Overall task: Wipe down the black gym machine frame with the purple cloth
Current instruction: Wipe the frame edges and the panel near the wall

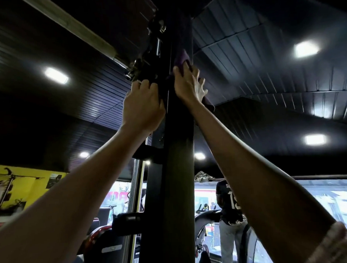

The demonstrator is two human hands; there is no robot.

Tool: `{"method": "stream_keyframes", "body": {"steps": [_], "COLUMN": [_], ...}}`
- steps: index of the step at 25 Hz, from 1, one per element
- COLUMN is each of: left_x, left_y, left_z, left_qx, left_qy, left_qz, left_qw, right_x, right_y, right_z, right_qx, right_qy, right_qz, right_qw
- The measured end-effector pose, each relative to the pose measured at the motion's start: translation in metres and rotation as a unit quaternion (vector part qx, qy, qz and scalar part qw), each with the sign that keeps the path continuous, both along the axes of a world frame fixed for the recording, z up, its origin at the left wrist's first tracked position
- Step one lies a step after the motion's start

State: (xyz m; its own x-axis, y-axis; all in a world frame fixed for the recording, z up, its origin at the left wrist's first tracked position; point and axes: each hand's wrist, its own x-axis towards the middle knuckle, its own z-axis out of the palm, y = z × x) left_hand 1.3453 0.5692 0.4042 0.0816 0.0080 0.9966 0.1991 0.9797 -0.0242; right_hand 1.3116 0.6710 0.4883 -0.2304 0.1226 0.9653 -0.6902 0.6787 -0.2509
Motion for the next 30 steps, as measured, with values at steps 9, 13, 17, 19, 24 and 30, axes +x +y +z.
{"method": "stream_keyframes", "body": {"steps": [9, 13, 17, 19, 24, 30], "left_x": [0.002, 0.004, 0.003, 0.003, -0.002, -0.004], "left_y": [0.011, 0.015, 0.018, 0.018, 0.004, -0.004], "left_z": [-0.002, -0.005, -0.004, -0.002, -0.01, -0.011], "left_qx": [0.049, 0.062, 0.081, 0.087, 0.013, -0.024], "left_qy": [-0.007, -0.017, -0.005, 0.0, 0.033, 0.018], "left_qz": [0.046, 0.026, 0.028, 0.024, 0.071, 0.138], "left_qw": [0.998, 0.998, 0.996, 0.996, 0.997, 0.99], "right_x": [-0.007, 0.001, -0.006, -0.007, 0.0, 0.002], "right_y": [0.012, 0.002, 0.0, 0.001, 0.0, -0.007], "right_z": [0.058, 0.072, 0.055, 0.072, 0.125, 0.103], "right_qx": [-0.024, 0.0, 0.104, 0.086, 0.006, -0.043], "right_qy": [-0.016, -0.008, 0.133, 0.138, 0.034, 0.001], "right_qz": [0.037, 0.011, -0.041, -0.029, 0.0, 0.013], "right_qw": [0.999, 1.0, 0.985, 0.986, 0.999, 0.999]}}
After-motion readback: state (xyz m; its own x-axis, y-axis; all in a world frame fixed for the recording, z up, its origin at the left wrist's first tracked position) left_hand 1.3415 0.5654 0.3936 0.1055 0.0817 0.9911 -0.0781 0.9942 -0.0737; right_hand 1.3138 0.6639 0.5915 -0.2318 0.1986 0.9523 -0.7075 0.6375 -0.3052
